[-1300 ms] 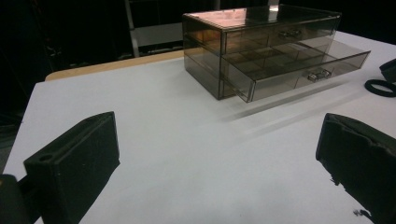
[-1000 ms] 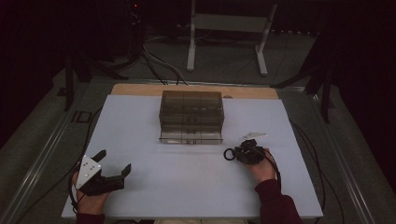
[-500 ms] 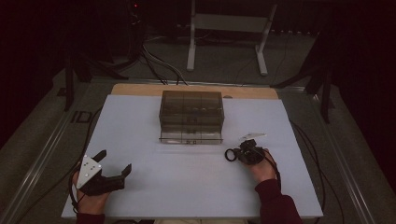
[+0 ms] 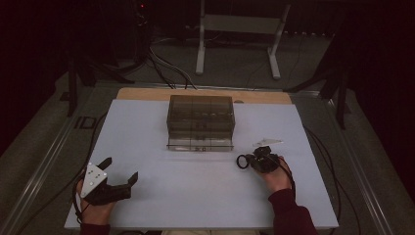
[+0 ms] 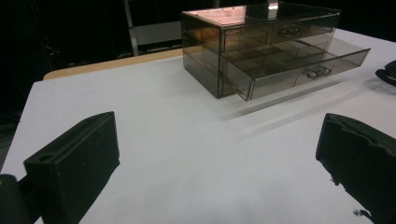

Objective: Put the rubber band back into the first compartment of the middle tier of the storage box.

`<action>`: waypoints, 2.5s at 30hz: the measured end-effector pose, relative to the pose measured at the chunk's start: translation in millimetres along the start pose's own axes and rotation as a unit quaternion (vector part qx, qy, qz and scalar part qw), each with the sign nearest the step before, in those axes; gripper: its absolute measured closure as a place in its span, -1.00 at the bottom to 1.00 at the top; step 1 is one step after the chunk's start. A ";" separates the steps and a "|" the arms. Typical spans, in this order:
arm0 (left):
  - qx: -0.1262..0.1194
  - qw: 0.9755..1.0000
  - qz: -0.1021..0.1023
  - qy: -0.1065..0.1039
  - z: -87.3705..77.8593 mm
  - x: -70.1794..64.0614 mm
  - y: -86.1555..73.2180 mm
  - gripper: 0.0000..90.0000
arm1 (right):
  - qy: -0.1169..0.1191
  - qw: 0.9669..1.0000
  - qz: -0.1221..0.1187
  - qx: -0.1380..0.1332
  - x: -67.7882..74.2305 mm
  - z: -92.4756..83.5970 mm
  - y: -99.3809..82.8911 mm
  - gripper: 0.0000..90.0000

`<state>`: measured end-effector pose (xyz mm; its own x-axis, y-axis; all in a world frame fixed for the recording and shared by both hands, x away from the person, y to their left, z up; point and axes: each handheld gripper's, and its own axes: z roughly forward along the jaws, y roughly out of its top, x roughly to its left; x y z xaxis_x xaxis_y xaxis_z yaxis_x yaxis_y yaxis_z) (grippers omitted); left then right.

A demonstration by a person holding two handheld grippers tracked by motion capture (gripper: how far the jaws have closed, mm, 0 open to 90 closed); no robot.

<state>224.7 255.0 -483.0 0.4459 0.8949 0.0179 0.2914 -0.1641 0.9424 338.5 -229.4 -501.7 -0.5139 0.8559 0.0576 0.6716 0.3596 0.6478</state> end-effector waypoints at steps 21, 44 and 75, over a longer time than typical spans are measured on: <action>0.001 1.000 -0.001 0.001 -0.2 0.3 0.0 -0.99 | 0.003 1.000 -0.005 -0.016 7.4 -5.9 7.1 0.97; -0.001 1.000 0.000 0.007 -1.6 1.9 0.8 -0.99 | 0.003 1.000 -0.006 -0.016 16.2 5.5 20.1 0.97; -0.001 1.000 0.002 0.015 -1.4 2.2 0.0 -0.99 | 0.008 0.999 -0.011 -0.034 23.3 -1.1 30.1 0.97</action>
<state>224.5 257.6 -482.5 0.4217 0.9062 0.0308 0.2884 -0.1662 0.9430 346.2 -199.0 -480.0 -0.5366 0.8421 0.0547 0.6225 0.3512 0.6994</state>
